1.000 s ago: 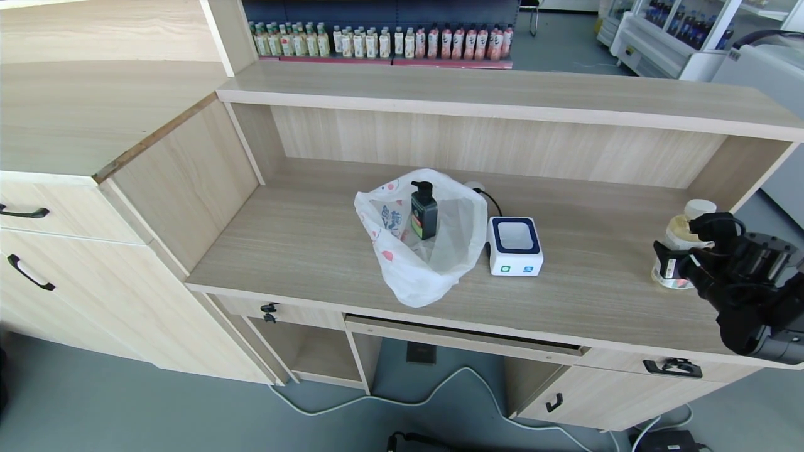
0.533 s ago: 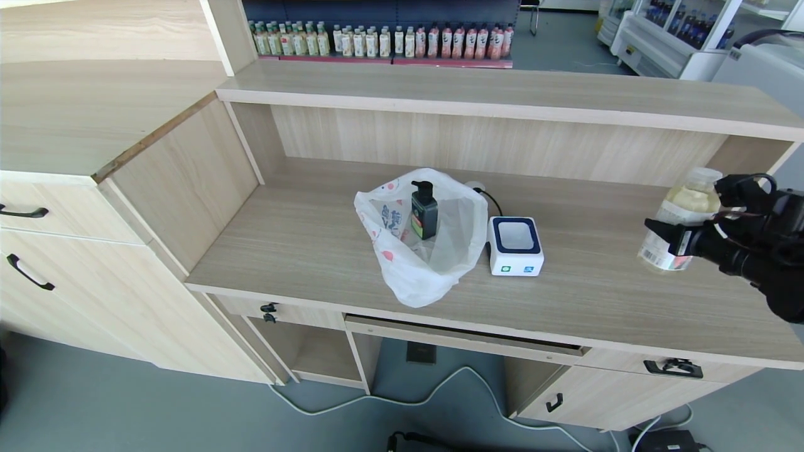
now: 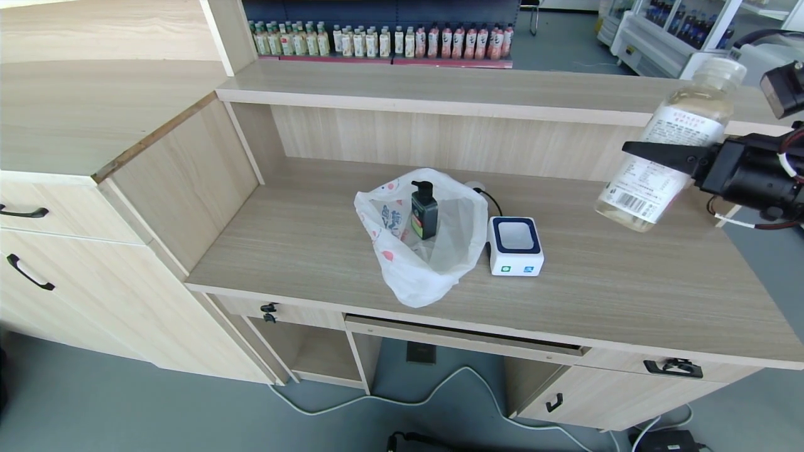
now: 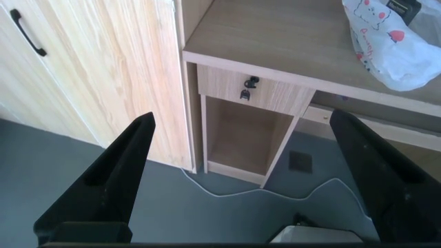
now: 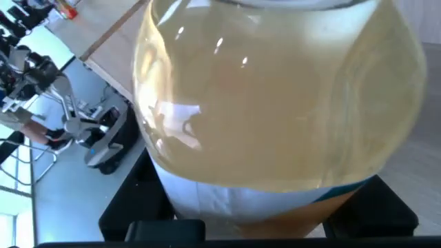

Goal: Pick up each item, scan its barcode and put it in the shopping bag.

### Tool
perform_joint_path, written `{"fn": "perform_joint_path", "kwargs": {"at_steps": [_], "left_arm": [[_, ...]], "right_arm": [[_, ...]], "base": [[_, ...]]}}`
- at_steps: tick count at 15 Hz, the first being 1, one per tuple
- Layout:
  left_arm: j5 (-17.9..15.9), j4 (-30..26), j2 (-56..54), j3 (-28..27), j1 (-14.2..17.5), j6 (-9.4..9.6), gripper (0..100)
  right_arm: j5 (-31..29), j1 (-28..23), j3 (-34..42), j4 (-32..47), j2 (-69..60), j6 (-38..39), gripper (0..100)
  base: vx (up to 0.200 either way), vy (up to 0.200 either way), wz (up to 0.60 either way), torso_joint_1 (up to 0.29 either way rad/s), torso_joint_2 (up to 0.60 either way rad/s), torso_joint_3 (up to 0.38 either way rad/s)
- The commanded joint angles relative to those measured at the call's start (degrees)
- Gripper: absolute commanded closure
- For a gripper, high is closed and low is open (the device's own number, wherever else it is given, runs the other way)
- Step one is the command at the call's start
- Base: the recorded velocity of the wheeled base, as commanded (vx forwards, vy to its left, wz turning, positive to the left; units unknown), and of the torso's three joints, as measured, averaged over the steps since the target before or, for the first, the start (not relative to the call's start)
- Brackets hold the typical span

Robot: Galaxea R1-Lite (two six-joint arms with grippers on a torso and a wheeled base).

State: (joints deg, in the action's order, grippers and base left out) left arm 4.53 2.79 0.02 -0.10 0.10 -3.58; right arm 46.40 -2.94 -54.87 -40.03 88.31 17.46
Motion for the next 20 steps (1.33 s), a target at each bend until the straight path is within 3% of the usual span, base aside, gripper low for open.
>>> {"fn": "perform_joint_path", "kwargs": {"at_steps": [1,4,8,20], "left_arm": [[0.04,0.02,-0.02,0.01,-0.01,-0.02,0],[0.04,0.02,-0.02,0.01,-0.01,-0.02,0],[0.04,0.02,-0.02,0.01,-0.01,-0.02,0],[0.04,0.02,-0.02,0.01,-0.01,-0.02,0]], "right_arm": [[0.27,8.12,3.19,0.22,-6.83,3.46,100],[0.27,16.39,7.23,0.13,-10.53,3.64,100],[0.36,25.35,6.88,0.04,-15.01,12.69,100],[2.91,33.88,6.71,0.22,-20.90,20.60,100]], "base": [[0.000,0.000,0.00,0.000,0.00,0.000],[0.000,0.000,0.00,0.000,0.00,0.000],[0.000,0.000,0.00,0.000,0.00,0.000],[0.000,0.000,0.00,0.000,0.00,0.000]]}}
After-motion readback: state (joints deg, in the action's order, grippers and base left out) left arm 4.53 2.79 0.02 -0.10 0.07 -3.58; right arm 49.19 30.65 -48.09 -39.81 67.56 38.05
